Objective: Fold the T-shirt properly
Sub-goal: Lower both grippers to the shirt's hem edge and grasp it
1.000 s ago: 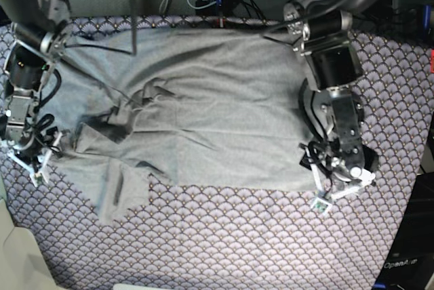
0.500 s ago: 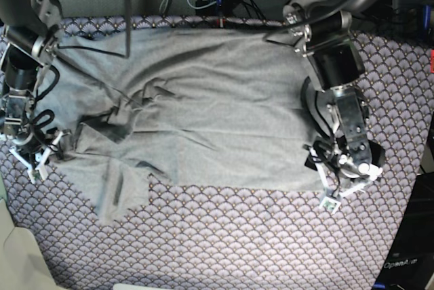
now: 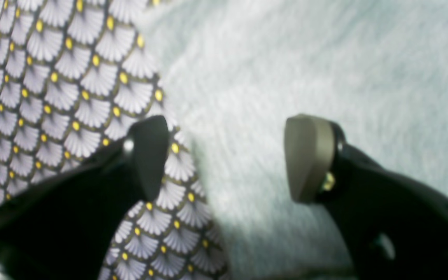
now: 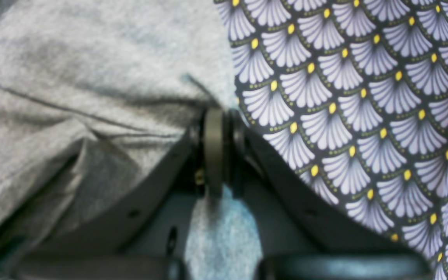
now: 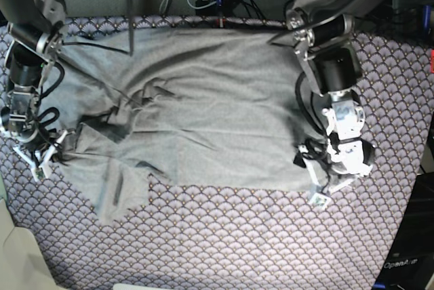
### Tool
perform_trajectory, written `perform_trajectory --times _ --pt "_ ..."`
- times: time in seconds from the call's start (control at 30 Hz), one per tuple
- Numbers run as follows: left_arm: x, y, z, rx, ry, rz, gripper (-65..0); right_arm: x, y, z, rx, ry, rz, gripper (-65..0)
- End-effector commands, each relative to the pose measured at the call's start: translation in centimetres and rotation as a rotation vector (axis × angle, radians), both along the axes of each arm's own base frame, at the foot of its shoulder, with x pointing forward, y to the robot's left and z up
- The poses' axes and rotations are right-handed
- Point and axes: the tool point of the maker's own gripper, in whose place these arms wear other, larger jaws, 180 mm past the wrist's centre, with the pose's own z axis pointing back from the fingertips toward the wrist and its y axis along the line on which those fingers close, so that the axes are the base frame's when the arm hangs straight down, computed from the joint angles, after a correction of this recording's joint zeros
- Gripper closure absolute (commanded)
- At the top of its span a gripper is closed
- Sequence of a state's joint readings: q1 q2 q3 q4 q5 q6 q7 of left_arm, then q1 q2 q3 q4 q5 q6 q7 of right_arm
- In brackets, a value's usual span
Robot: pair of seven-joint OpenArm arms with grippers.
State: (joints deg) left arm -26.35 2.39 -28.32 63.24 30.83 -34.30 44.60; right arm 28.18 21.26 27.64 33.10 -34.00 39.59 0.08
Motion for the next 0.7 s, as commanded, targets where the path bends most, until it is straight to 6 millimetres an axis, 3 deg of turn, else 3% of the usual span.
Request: perform_trajectory --times 0.0,0.1,0.23,0.43,0.53,0.67 --pt "2.1 0.2 2.5 -0.016 -0.093 0.016 -45.4 -0.8 -0.6 -0.6 -0.029 0.054 0.001 -1.8" --pt "3.0 0.5 3.5 -0.077 -0.170 0.091 -45.4 -0.9 -0.6 -0.7 -0.030 0.058 0.006 -3.0" --pt "3.6 2.5 3.5 -0.145 -0.201 0.203 -45.4 -0.9 -0.5 -0.7 -0.029 0.058 0.006 -3.8" --pt "4.4 4.6 0.9 -0.285 -0.173 0.303 -45.4 -0.9 -0.6 -0.7 -0.032 0.060 0.006 -3.7" --pt "4.3 4.4 -0.1 -0.314 -0.167 0.306 -45.4 -1.4 -0.6 -1.1 -0.034 0.071 0.007 -3.7" --pt "4.6 3.8 0.0 -0.330 -0.184 0.294 -45.4 -1.9 -0.6 -1.5 -0.034 0.079 0.007 -3.7"
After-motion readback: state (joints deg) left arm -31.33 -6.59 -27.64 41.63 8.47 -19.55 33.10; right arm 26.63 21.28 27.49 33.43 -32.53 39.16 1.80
